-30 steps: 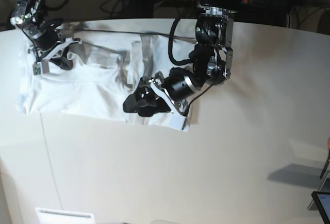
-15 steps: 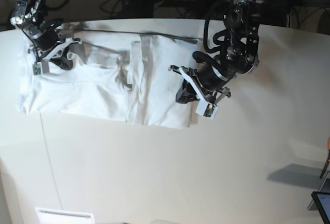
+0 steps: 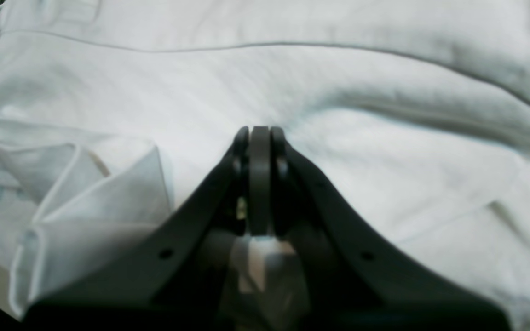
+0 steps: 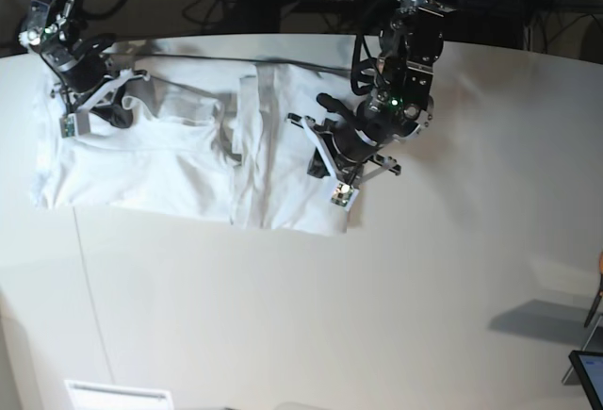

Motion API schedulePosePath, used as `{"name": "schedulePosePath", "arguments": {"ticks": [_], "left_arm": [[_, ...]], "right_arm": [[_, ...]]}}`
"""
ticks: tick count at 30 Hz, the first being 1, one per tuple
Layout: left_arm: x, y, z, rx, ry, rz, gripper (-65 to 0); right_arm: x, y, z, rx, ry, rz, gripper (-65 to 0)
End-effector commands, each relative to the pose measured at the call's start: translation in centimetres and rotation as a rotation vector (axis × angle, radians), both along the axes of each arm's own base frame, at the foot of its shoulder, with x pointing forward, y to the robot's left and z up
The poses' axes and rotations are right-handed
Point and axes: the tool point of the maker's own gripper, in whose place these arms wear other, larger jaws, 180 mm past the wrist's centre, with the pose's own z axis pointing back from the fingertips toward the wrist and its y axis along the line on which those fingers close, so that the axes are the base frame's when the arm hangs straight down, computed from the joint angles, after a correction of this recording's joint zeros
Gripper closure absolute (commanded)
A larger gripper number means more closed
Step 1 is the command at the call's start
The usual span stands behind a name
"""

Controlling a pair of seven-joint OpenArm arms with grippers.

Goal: Fold the T-shirt properly
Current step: 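Open the left gripper and raise it off the folded shirt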

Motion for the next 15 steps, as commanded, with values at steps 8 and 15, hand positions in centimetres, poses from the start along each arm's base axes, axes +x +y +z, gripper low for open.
{"name": "schedulePosePath", "arguments": {"ticks": [8,15], "left_arm": [[0.3,0.3,-1.1,0.061,0.0,0.003,0.0],[-0.4,2.7,-2.8,0.182,0.019,0.013,0.0]], "right_arm": [[0.2,-0.3,1.1,-0.041,-0.011,0.013,-2.3],[1.9,1.0,7.5,0.001,-0.192,0.036,-18.6]]}}
